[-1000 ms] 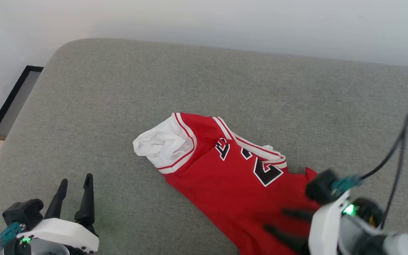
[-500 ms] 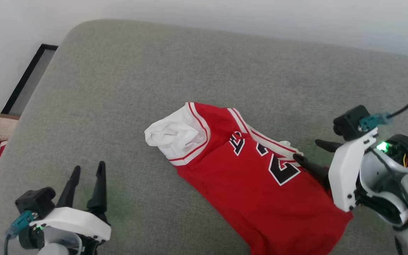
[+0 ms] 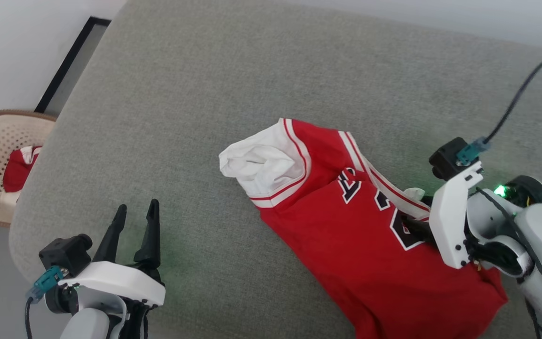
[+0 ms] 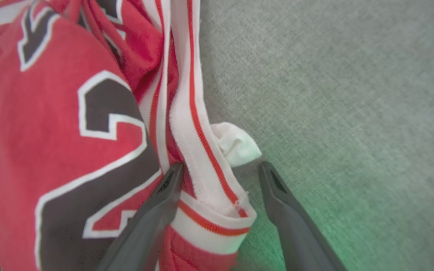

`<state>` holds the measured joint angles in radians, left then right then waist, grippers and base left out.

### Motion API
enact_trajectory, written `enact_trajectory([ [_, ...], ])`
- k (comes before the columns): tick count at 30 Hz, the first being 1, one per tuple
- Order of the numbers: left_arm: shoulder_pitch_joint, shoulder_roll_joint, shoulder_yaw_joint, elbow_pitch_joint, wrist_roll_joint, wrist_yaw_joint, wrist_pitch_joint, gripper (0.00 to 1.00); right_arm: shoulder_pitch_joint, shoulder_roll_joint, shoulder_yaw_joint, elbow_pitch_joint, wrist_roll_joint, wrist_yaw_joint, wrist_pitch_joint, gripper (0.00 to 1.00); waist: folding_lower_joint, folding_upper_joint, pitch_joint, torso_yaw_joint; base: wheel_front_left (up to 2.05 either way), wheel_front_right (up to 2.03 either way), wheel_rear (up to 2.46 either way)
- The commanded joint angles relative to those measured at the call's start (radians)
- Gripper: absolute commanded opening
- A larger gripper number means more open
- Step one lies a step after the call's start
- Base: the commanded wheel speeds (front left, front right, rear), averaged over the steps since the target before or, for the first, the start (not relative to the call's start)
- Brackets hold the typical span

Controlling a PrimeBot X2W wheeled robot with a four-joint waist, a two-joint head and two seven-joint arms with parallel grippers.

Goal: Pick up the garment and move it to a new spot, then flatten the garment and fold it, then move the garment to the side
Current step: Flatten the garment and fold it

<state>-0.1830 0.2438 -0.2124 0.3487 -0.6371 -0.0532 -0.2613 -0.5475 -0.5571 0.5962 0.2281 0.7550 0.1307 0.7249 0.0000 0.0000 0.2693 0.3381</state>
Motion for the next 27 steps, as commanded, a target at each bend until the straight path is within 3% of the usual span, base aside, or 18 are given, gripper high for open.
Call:
enact_trajectory([
  [1, -0.017, -0.009, 0.007, 0.003, 0.008, -0.009, -0.005, 1.0, -0.014, -0.005, 0.03, 0.023, 0.005, 0.0, 0.001, 0.81, 0.0, 0.0, 0.014, 0.014, 0.0, 0.0, 0.0],
  [2, -0.019, -0.014, 0.011, 0.006, 0.012, -0.01, -0.005, 1.0, -0.022, -0.008, 0.047, 0.039, 0.012, 0.0, -0.003, 0.36, 0.0, 0.0, 0.017, 0.017, 0.0, 0.0, 0.0],
  [3, -0.02, -0.017, 0.016, 0.01, 0.015, -0.014, -0.005, 1.0, -0.03, -0.009, 0.06, 0.049, 0.018, 0.0, -0.009, 0.0, 0.0, 0.0, 0.019, 0.019, 0.0, 0.0, 0.0],
  [19, -0.031, -0.064, 0.051, 0.052, 0.069, -0.053, -0.005, 1.0, -0.259, -0.087, 0.059, 0.166, 0.038, 0.0, -0.132, 0.0, 0.0, 0.0, 0.011, 0.04, 0.0, 0.0, 0.0],
  [27, -0.055, -0.087, 0.035, 0.079, 0.085, -0.069, -0.005, 1.0, -0.393, -0.06, 0.103, 0.377, -0.017, 0.0, -0.261, 0.0, 0.0, 0.0, 0.025, 0.073, 0.0, 0.0, 0.0],
])
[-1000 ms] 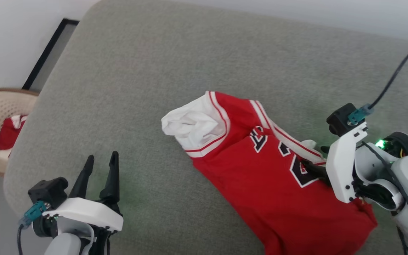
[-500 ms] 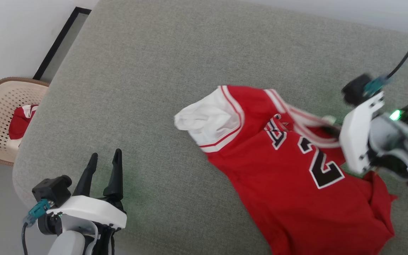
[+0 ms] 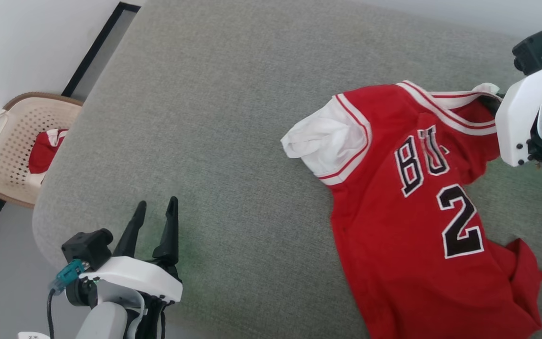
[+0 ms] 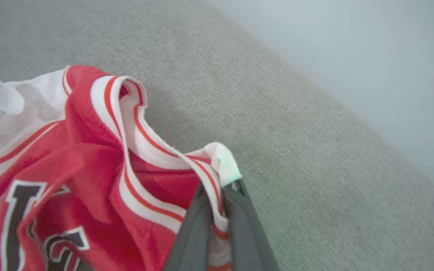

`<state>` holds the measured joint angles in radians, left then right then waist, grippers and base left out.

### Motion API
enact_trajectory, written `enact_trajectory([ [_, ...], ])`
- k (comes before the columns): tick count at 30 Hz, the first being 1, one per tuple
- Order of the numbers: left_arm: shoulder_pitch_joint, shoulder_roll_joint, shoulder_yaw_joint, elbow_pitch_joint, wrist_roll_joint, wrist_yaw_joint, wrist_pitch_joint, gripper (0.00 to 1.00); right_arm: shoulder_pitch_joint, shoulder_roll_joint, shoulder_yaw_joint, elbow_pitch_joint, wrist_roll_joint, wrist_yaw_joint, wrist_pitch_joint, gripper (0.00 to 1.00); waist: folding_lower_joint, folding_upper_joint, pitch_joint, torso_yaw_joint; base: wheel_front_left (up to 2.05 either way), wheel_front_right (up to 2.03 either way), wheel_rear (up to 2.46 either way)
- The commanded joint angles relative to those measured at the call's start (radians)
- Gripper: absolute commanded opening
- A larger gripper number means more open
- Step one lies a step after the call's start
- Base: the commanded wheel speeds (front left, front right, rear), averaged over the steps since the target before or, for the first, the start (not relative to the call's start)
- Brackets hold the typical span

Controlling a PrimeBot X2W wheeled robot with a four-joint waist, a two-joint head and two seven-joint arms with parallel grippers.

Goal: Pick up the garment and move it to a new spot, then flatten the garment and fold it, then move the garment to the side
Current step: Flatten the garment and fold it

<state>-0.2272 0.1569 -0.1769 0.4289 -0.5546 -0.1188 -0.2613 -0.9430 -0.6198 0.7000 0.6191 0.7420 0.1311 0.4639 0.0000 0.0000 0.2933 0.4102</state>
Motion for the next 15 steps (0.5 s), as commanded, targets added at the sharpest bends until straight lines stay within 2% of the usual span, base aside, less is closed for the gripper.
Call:
enact_trajectory([
  [1, -0.015, -0.002, -0.002, 0.002, 0.005, -0.003, -0.005, 1.0, -0.008, 0.013, 0.005, 0.022, -0.005, 0.0, -0.009, 0.0, 0.0, 0.0, 0.002, 0.003, 0.0, 0.0, 0.0],
  [2, -0.019, -0.004, -0.003, 0.005, 0.007, -0.003, -0.005, 1.0, -0.02, 0.021, 0.019, 0.052, -0.009, 0.0, -0.017, 0.07, 0.0, 0.0, 0.003, 0.004, 0.0, 0.0, 0.0],
  [3, -0.022, -0.006, -0.005, 0.008, 0.008, -0.004, -0.005, 1.0, -0.033, 0.03, 0.022, 0.086, -0.007, -0.001, -0.028, 0.35, 0.0, 0.0, 0.003, 0.005, 0.0, 0.0, 0.0],
  [4, -0.022, -0.006, -0.006, 0.011, 0.01, -0.006, -0.005, 1.0, -0.041, 0.041, 0.027, 0.117, 0.0, 0.0, -0.035, 0.86, 0.0, 0.0, 0.002, 0.006, 0.0, 0.0, 0.0],
  [5, -0.024, -0.007, -0.009, 0.015, 0.011, -0.007, -0.005, 1.0, -0.046, 0.05, 0.039, 0.137, 0.005, 0.0, -0.043, 1.0, 0.0, 0.0, 0.001, 0.005, 0.0, 0.0, 0.0],
  [9, -0.042, 0.005, -0.018, 0.026, 0.009, -0.01, -0.005, 1.0, -0.07, 0.073, 0.078, 0.189, 0.025, 0.0, -0.074, 1.0, 0.0, 0.0, -0.01, -0.009, 0.0, 0.0, 0.0],
  [15, -0.075, 0.047, -0.05, 0.03, -0.008, -0.011, 0.004, 1.0, -0.088, 0.059, 0.121, 0.173, 0.061, 0.0, -0.149, 1.0, 0.0, 0.0, -0.033, -0.054, 0.0, 0.0, 0.0],
])
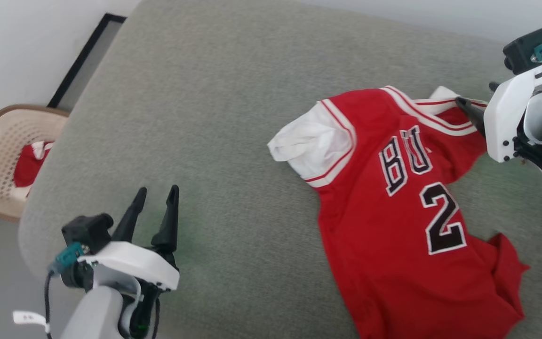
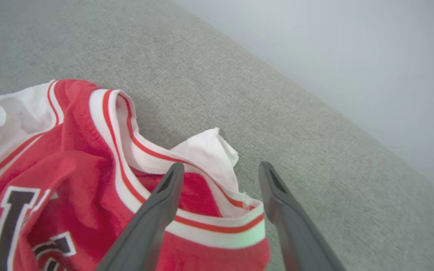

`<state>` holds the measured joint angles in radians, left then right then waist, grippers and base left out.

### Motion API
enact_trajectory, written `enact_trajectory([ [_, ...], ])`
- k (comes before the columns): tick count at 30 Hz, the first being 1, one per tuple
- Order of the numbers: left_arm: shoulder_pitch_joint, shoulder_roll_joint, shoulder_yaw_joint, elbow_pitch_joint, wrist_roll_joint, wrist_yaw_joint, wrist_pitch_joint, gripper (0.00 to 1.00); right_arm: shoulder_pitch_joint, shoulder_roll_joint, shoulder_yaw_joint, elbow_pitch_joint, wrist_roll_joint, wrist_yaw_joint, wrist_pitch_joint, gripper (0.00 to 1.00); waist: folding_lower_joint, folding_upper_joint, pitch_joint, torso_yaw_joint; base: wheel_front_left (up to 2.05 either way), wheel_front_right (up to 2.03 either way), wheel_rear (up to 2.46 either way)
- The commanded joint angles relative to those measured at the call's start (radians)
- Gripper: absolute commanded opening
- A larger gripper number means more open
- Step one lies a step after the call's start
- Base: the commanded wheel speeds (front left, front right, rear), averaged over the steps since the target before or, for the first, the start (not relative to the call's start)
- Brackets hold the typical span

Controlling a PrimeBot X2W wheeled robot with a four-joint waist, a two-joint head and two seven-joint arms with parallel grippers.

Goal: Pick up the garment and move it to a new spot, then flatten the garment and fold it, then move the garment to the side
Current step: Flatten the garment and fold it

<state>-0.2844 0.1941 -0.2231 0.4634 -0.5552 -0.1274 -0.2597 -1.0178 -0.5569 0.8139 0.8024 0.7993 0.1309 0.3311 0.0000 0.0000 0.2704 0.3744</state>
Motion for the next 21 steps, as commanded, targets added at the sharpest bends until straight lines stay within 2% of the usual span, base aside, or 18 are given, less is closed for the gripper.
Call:
enact_trajectory([
  [1, -0.025, 0.02, -0.012, -0.01, -0.013, -0.003, 0.008, 1.0, -0.012, -0.005, 0.011, -0.018, 0.013, 0.0, -0.034, 1.0, 0.0, 0.0, -0.014, -0.028, 0.0, 0.0, 0.0],
  [10, -0.117, 0.122, -0.088, -0.075, -0.073, -0.003, 0.128, 1.0, 0.036, -0.03, -0.013, -0.116, 0.039, 0.0, -0.204, 1.0, 0.0, 0.0, -0.04, -0.137, 0.0, 0.0, 0.0],
  [17, -0.2, 0.206, -0.131, -0.127, -0.101, -0.003, 0.248, 1.0, 0.115, -0.029, -0.061, -0.232, 0.012, 0.0, -0.311, 1.0, 0.0, 0.0, -0.051, -0.243, 0.0, 0.0, 0.0],
  [21, -0.235, 0.234, -0.151, -0.137, -0.113, -0.003, 0.307, 1.0, 0.156, -0.029, -0.1, -0.277, -0.021, 0.0, -0.359, 1.0, 0.0, 0.0, -0.053, -0.286, 0.0, 0.0, 0.0],
])
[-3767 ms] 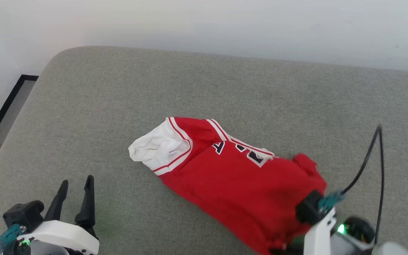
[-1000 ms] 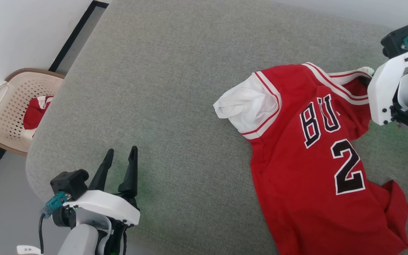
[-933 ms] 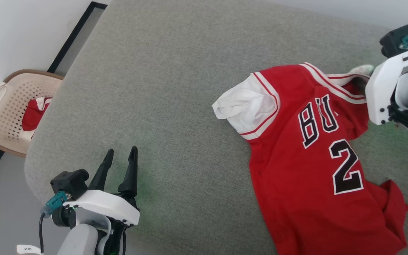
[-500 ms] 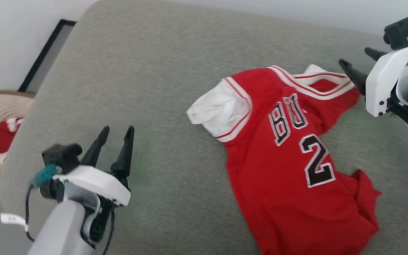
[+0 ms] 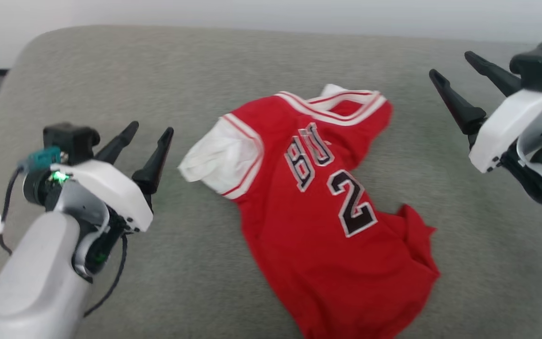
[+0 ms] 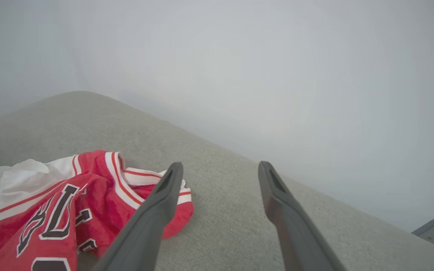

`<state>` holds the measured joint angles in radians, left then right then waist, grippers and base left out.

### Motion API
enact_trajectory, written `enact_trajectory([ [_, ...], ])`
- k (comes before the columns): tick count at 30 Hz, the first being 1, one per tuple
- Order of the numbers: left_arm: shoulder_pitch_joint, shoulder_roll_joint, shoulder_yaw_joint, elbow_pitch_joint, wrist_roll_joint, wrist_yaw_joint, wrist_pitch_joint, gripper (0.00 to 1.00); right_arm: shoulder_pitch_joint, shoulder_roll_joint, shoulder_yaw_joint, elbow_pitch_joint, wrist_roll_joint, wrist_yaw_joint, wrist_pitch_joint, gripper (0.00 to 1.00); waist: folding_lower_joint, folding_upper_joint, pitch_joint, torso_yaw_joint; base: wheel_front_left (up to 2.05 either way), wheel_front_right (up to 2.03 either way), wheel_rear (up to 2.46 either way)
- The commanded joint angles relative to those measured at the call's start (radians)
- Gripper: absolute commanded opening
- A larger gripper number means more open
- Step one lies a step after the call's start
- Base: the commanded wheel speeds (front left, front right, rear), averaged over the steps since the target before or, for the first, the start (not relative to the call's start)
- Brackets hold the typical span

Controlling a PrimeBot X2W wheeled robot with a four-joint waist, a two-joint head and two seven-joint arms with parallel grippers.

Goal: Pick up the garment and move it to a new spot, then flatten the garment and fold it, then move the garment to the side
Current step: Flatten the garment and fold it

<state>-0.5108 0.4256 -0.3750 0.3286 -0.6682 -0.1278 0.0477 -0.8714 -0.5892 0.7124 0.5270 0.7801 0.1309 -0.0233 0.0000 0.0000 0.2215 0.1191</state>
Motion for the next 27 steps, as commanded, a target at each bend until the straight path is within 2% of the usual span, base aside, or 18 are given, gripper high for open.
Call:
enact_trajectory([
  [1, -0.022, 0.01, -0.006, -0.003, -0.011, -0.003, 0.022, 1.0, 0.026, 0.007, -0.017, -0.016, -0.012, 0.0, -0.023, 1.0, 0.0, 0.0, -0.004, -0.044, 0.0, 0.0, 0.0],
  [8, -0.115, 0.065, -0.066, 0.028, -0.074, -0.003, 0.185, 1.0, 0.159, 0.036, -0.166, -0.105, -0.141, 0.0, -0.132, 1.0, 0.0, 0.0, -0.008, -0.126, 0.0, 0.0, 0.0],
  [13, -0.18, 0.087, -0.095, 0.078, -0.126, -0.003, 0.296, 1.0, 0.28, 0.104, -0.311, -0.189, -0.246, 0.0, -0.182, 1.0, 0.0, 0.0, -0.005, -0.18, 0.0, 0.0, 0.0],
  [20, -0.241, 0.111, -0.142, 0.195, -0.15, 0.006, 0.479, 1.0, 0.445, 0.227, -0.491, -0.326, -0.379, 0.0, -0.179, 1.0, 0.0, 0.0, 0.004, -0.243, 0.0, 0.0, 0.0],
  [27, -0.267, 0.105, -0.176, 0.302, -0.151, 0.064, 0.624, 1.0, 0.572, 0.318, -0.584, -0.437, -0.446, 0.0, -0.137, 1.0, 0.0, 0.0, 0.012, -0.279, 0.0, 0.0, 0.0],
])
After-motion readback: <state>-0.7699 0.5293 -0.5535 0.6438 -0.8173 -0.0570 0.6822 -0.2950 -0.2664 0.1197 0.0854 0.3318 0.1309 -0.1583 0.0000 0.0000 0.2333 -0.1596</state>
